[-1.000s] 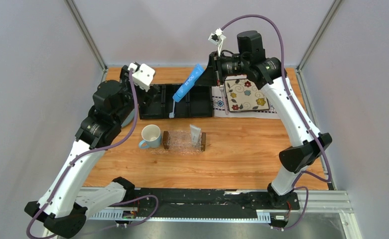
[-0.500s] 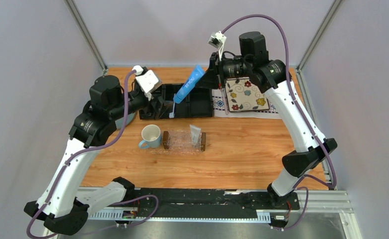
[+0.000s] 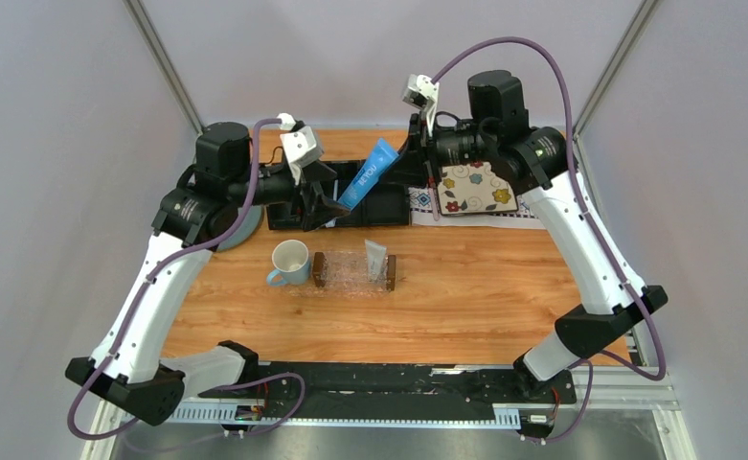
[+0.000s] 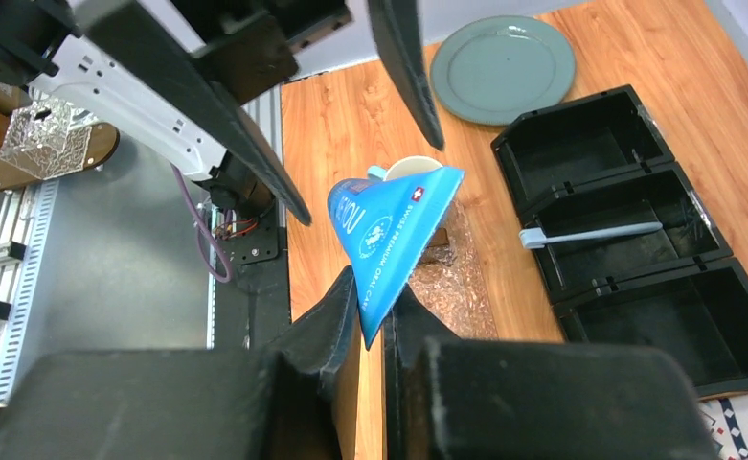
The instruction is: Prepare toiletry sets of a toothbrush and toothpaste on the tray
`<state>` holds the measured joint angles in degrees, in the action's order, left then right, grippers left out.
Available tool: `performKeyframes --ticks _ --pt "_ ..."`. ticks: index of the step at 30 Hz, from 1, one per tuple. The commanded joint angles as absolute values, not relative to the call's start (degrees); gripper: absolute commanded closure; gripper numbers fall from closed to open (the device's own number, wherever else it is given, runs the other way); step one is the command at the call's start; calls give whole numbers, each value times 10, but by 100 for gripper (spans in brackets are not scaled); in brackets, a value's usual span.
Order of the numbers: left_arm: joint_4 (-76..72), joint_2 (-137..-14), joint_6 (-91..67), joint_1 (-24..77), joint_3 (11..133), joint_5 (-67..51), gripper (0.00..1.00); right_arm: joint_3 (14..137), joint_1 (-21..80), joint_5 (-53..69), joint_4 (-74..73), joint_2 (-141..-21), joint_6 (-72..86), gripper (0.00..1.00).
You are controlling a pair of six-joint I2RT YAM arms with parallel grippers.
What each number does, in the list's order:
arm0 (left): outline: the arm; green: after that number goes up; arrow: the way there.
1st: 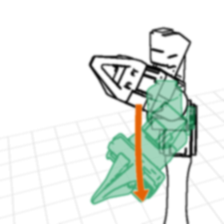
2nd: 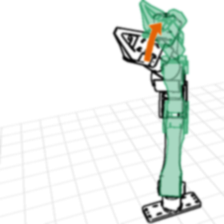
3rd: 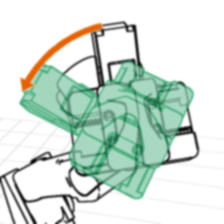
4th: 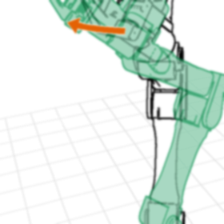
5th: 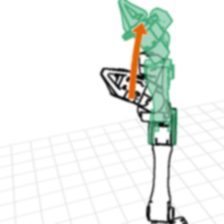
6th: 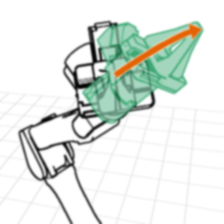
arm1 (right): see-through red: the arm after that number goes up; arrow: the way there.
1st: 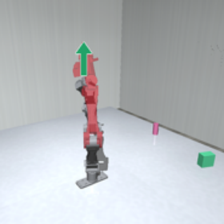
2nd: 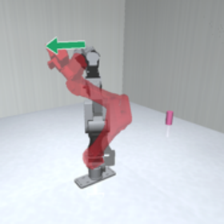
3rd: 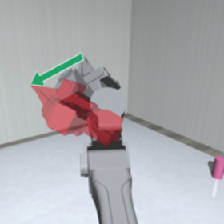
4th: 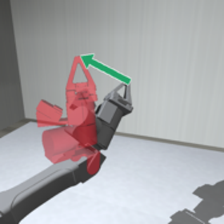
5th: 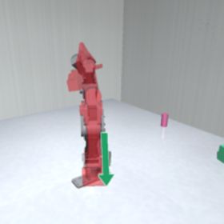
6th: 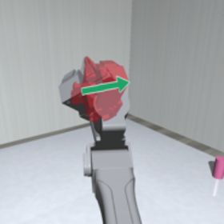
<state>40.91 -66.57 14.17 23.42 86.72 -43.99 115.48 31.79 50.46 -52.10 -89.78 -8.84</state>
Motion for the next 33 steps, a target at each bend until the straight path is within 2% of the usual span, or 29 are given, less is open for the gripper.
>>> performKeyframes --ticks 1,9,11,12,14,15,17,18,19,24,26,27,28,30,31,33 --pt "410 -683 127 230 895 -526 15 1152 330 505 -509 -858 -117 100" --pt "403 -716 107 231 901 -612 15 1130 344 497 -497 -844 -120 100" --pt "403 -722 101 230 901 -629 19 1126 347 493 -493 -843 -121 100" --pt "406 -724 99 230 901 -640 30 1124 348 492 -490 -843 -121 100" --pt "410 -729 101 230 901 -647 43 1125 352 486 -488 -845 -121 100" --pt "417 -729 103 231 900 -649 56 1126 353 484 -487 -845 -122 100" --pt "424 -730 112 231 898 -650 73 1127 356 479 -486 -847 -121 99" --pt "431 -730 116 230 897 -649 91 1128 358 478 -484 -847 -121 99" --pt "433 -729 122 230 897 -647 100 1128 359 476 -483 -848 -120 99" --pt "434 -722 125 230 896 -637 100 1128 360 469 -478 -853 -112 99" --pt "433 -719 125 230 895 -628 100 1128 363 461 -477 -853 -111 92" --pt "432 -717 124 230 892 -615 100 1127 362 459 -480 -852 -112 85" --pt "431 -713 125 230 891 -608 100 1124 363 454 -480 -851 -112 66" --pt "430 -708 128 230 887 -587 100 1124 363 448 -481 -846 -114 54" --pt "429 -703 132 231 886 -581 100 1125 363 441 -480 -844 -114 44" --pt "429 -700 136 231 881 -567 100 1132 363 436 -482 -843 -113 36"
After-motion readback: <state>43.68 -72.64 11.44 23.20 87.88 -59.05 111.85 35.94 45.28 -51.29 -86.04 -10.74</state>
